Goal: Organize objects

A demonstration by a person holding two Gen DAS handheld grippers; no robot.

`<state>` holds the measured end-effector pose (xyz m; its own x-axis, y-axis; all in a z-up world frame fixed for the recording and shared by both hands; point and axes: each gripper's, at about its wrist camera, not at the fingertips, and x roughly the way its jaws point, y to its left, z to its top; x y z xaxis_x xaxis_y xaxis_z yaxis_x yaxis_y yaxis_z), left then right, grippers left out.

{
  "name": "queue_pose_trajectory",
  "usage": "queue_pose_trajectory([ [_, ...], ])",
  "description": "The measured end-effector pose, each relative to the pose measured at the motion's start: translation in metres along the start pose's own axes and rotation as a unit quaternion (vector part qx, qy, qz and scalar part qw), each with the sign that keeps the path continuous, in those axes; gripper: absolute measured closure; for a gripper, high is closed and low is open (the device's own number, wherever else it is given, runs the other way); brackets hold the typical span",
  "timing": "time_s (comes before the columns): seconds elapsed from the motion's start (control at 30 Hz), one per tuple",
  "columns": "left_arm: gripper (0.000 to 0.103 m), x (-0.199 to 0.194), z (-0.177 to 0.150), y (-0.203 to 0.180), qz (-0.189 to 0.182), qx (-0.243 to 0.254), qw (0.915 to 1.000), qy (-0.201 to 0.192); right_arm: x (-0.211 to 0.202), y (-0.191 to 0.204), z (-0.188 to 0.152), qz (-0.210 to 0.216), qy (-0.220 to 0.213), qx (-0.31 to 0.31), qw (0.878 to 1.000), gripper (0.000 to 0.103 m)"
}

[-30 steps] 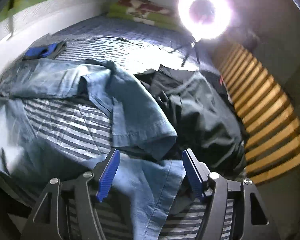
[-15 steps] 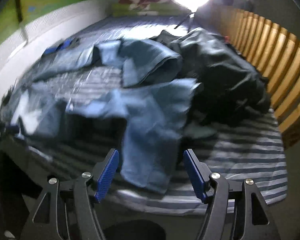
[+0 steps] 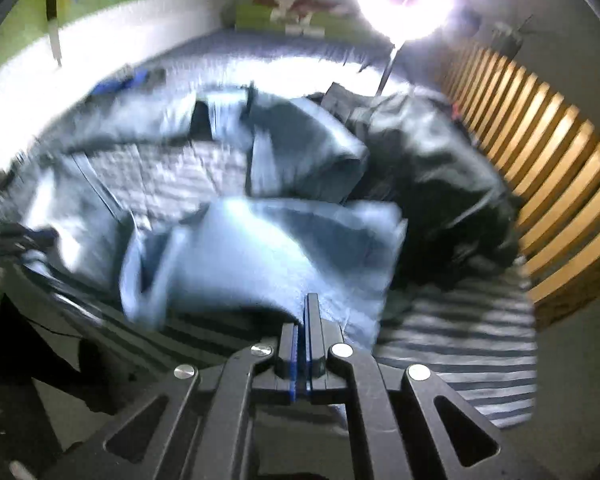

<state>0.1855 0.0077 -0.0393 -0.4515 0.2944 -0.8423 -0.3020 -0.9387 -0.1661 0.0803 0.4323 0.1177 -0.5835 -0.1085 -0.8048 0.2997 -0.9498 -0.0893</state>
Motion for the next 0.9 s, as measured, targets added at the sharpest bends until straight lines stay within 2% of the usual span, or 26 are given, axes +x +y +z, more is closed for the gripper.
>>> queue_pose_trajectory([
  [0.07,0.090,-0.004,0.006,-0.002,0.006,0.004,0.9999,-0.011,-0.039,-0.004,0.018,-0.017,-0.026,-0.016,0.999,0.101],
  [0.13,0.090,-0.007,0.013,-0.003,0.008,0.007,0.9997,-0.020,-0.053,-0.005,0.042,-0.035,-0.031,-0.034,0.998,0.101],
  [0.23,0.090,-0.010,0.027,-0.002,0.008,0.005,0.9994,-0.032,-0.038,-0.012,0.081,-0.050,-0.013,-0.044,0.998,0.101],
  [0.27,0.090,-0.009,0.032,-0.001,0.014,0.004,0.9993,-0.035,-0.015,-0.021,0.099,-0.063,0.000,-0.039,0.997,0.100],
  [0.3,0.090,-0.007,0.037,0.001,0.021,0.002,0.9991,-0.035,0.007,-0.029,0.108,-0.081,0.014,-0.039,0.996,0.091],
  [0.33,0.090,-0.004,0.041,0.004,0.027,-0.001,0.9990,-0.034,0.032,-0.037,0.117,-0.112,0.029,-0.040,0.992,0.067],
  [0.37,0.090,0.000,0.045,0.007,0.028,-0.007,0.9991,-0.030,0.071,-0.048,0.124,-0.164,0.050,-0.046,0.984,0.053],
  [0.4,0.090,0.003,0.048,0.009,0.029,-0.011,0.9991,-0.027,0.101,-0.057,0.127,-0.184,0.069,-0.052,0.979,0.046],
  [0.43,0.090,0.006,0.051,0.011,0.033,-0.011,0.9991,-0.025,0.116,-0.064,0.126,-0.189,0.085,-0.048,0.977,0.047],
  [0.47,0.090,0.007,0.051,0.012,0.037,-0.010,0.9989,-0.026,0.134,-0.075,0.123,-0.185,0.104,-0.033,0.977,0.047],
  [0.53,0.090,0.009,0.053,0.016,0.045,-0.008,0.9986,-0.028,0.146,-0.093,0.113,-0.152,0.105,0.009,0.983,0.047],
  [0.57,0.090,0.011,0.052,0.018,0.048,-0.008,0.9985,-0.027,0.141,-0.103,0.105,-0.127,0.094,0.028,0.987,0.047],
  [0.67,0.090,0.021,0.050,0.021,0.052,-0.016,0.9984,-0.016,0.116,-0.129,0.082,-0.090,0.049,0.074,0.992,0.046],
  [0.77,0.090,0.030,0.045,0.010,0.043,-0.011,0.9990,-0.008,0.098,-0.160,0.049,-0.052,0.024,0.148,0.987,0.036],
  [0.9,0.090,0.036,0.037,-0.022,0.024,0.012,0.9996,-0.003,0.113,-0.173,0.000,-0.008,0.039,0.193,0.980,0.034],
])
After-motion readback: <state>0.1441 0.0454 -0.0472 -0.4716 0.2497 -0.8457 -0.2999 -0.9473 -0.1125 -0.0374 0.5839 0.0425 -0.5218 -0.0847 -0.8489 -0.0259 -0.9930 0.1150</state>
